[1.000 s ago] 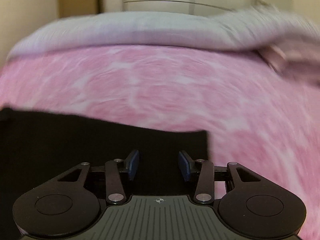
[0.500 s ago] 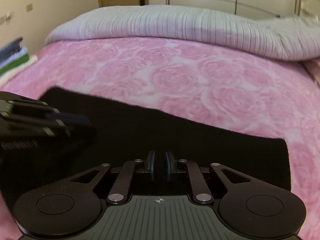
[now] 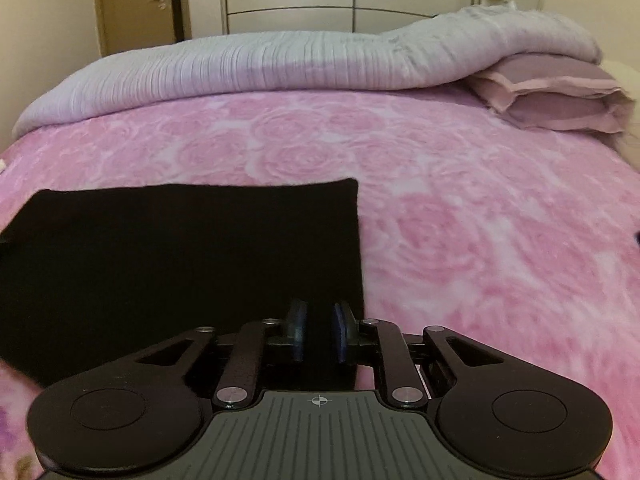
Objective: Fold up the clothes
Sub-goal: 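Open both tools and lift them off the folded strip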
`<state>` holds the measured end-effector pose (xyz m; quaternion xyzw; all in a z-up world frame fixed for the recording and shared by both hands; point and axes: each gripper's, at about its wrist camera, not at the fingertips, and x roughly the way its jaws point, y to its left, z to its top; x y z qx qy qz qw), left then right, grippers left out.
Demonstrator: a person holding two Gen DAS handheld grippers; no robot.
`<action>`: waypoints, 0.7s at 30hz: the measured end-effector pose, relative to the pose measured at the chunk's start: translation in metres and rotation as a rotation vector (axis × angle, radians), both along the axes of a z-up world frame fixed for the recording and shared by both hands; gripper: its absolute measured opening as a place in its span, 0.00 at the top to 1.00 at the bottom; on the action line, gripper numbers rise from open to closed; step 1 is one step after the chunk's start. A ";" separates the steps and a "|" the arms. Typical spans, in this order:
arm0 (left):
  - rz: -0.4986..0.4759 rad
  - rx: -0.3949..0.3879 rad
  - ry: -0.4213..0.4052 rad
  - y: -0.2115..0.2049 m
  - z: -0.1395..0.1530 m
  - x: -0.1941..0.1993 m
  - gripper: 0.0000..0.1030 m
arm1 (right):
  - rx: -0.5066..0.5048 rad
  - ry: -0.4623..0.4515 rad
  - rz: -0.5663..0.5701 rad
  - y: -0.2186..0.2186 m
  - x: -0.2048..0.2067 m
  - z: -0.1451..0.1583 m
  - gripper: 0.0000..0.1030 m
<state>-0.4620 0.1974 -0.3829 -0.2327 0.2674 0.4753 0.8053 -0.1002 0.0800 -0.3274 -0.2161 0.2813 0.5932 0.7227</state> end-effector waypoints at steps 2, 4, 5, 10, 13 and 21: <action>-0.009 0.019 0.006 -0.018 0.003 -0.002 0.97 | 0.039 0.029 0.007 -0.015 -0.015 0.008 0.83; -0.022 0.036 0.027 -0.035 0.002 -0.001 0.95 | 0.044 0.082 0.050 -0.027 -0.033 0.007 0.78; -0.021 0.036 0.053 -0.040 -0.006 0.001 0.94 | 0.036 0.095 0.064 -0.031 -0.042 0.003 0.75; 0.064 0.020 0.010 -0.054 -0.022 -0.018 0.95 | -0.001 -0.080 -0.008 -0.041 -0.063 -0.017 0.60; 0.115 -0.014 0.049 -0.072 -0.011 -0.014 0.97 | 0.011 0.036 -0.081 -0.054 -0.042 -0.016 0.54; 0.230 -0.096 0.120 -0.128 0.016 0.000 0.78 | -0.090 0.174 -0.234 -0.101 -0.062 0.002 0.53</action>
